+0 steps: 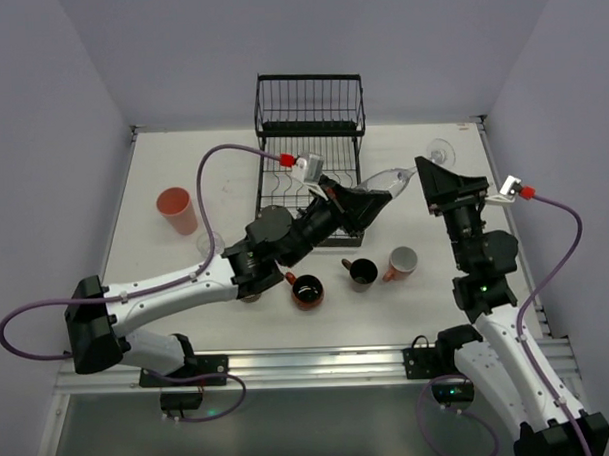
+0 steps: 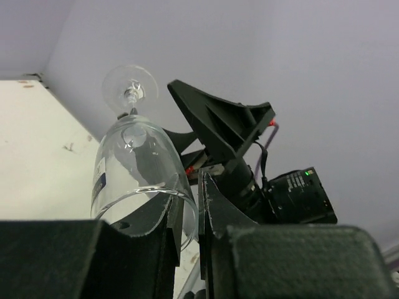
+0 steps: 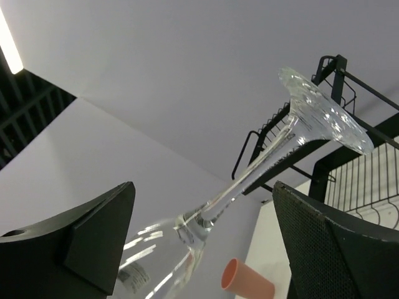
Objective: Unload the cups from the dish rack
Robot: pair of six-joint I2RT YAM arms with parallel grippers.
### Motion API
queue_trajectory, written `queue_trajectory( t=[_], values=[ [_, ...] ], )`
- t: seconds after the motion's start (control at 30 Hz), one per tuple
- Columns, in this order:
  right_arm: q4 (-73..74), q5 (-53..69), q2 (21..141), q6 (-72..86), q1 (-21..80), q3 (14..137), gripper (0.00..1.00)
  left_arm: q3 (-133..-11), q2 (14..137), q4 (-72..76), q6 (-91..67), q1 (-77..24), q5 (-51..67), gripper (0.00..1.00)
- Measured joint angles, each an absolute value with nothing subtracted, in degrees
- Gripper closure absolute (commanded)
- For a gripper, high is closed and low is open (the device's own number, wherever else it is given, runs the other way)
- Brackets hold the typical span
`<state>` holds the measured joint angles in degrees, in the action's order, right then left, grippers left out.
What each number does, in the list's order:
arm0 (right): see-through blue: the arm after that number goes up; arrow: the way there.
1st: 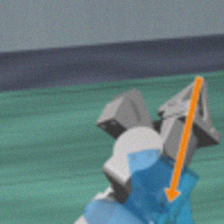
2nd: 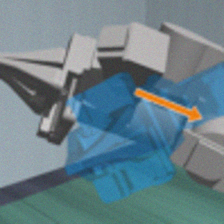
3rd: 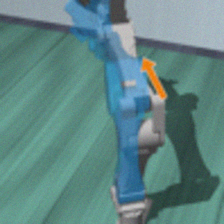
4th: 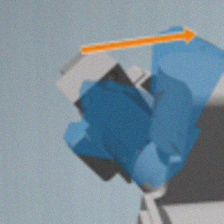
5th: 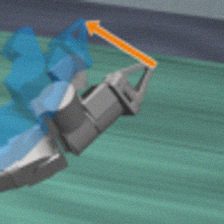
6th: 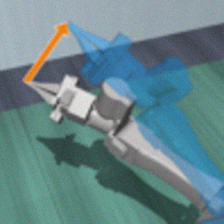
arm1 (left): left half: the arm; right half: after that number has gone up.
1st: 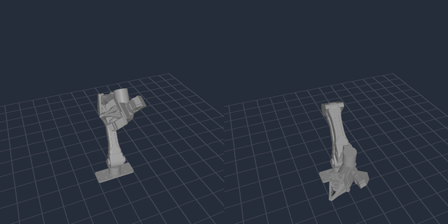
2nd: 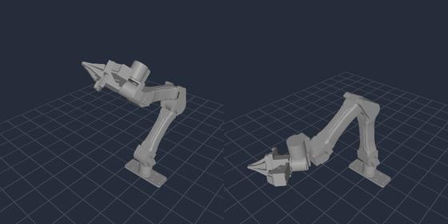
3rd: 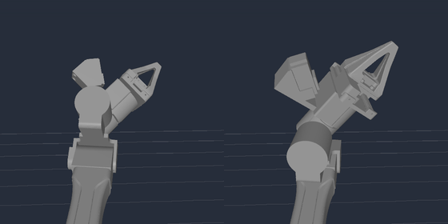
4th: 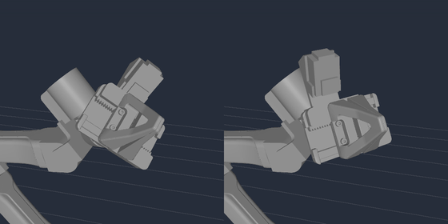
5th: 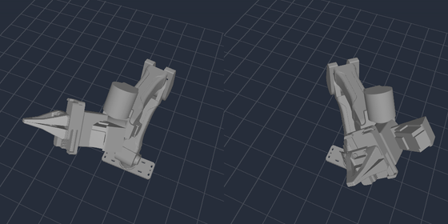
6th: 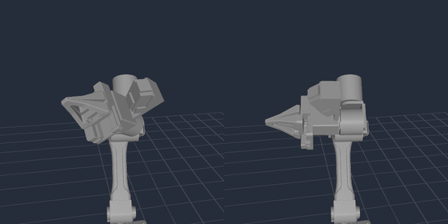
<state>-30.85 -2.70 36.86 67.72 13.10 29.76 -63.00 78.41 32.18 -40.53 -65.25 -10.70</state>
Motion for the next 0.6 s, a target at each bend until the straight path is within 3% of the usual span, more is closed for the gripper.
queue_trajectory(
  t=[0.3,0.6],
  values=[
    [-17.8,-1.5,30.4,59.5,13.1,33.0,0.01,-83.6,84.8,11.5,-30.2,-64.1,-14.0,1.0],
    [-2.0,-1.3,22.3,51.5,13.1,34.7,0.01,-108.7,101.8,-9.2,-24.2,-62.3,-11.9,1.0]
  ],
)
